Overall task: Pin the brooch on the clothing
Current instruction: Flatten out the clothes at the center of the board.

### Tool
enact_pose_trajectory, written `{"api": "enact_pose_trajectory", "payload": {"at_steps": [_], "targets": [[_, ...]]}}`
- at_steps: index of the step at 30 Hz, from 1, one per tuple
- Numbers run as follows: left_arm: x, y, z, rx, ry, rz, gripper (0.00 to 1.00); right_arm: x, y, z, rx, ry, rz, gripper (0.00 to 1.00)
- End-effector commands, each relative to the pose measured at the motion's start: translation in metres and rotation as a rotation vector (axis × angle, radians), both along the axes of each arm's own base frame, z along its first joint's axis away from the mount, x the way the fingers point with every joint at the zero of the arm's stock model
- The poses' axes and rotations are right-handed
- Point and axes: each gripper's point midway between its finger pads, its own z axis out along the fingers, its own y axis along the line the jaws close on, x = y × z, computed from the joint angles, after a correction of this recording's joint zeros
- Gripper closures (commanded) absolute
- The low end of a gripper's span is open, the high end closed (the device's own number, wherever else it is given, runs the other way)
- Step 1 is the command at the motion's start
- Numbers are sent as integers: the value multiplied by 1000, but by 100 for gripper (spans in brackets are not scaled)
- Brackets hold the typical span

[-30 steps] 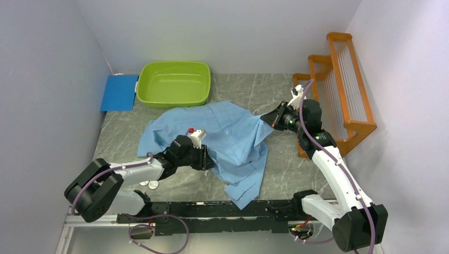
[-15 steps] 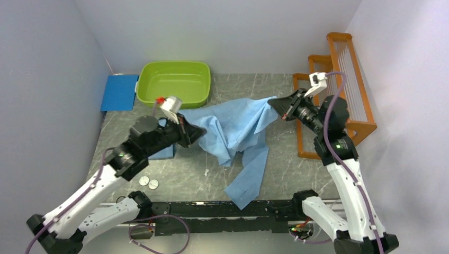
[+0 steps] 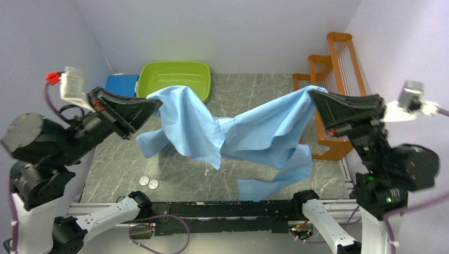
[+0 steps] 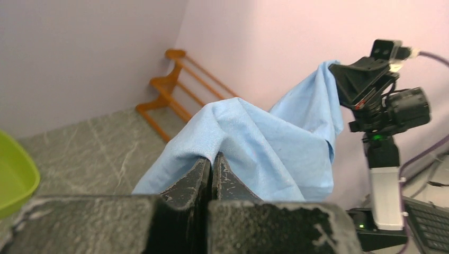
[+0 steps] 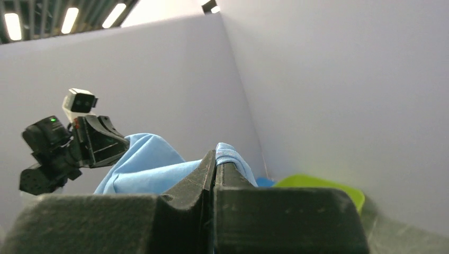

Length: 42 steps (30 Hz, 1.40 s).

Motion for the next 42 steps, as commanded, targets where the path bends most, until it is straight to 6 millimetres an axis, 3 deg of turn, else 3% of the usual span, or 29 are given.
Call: {"api": "enact_pose_trajectory", "payload": {"at_steps": [1, 3, 6, 15, 19, 22, 27, 31, 34, 38, 40, 42], "targets": [[-31, 0, 31, -52, -91, -118, 97, -45, -15, 35, 50, -146, -34, 100], [-27, 4, 33, -57, -101, -81, 98, -46, -21, 34, 65, -152, -67, 100], [-6, 11, 23, -42, -70, 25, 97, -30, -24, 24, 66, -112, -110, 100], [78, -8, -29, 113, 67, 249, 97, 74, -14, -36, 2, 128, -176, 100], [117, -24, -46, 198, 78, 320, 97, 113, -12, -46, -27, 182, -214, 100], [147, -44, -45, 250, 57, 335, 97, 137, -13, -40, -32, 187, -250, 100], [180, -59, -14, 269, -17, 369, 97, 159, -13, -7, -10, 165, -271, 100], [176, -60, 23, 218, -120, 353, 97, 147, -9, 34, -6, 54, -236, 100], [165, -62, 24, 203, -155, 307, 97, 139, -10, 41, -14, 24, -237, 100], [167, -59, -26, 248, -80, 321, 97, 142, -11, -2, -16, 104, -242, 100], [168, -58, -65, 281, -4, 323, 97, 145, -11, -39, -32, 174, -247, 100], [167, -59, -110, 322, 84, 310, 97, 150, -13, -90, -61, 274, -262, 100]]}}
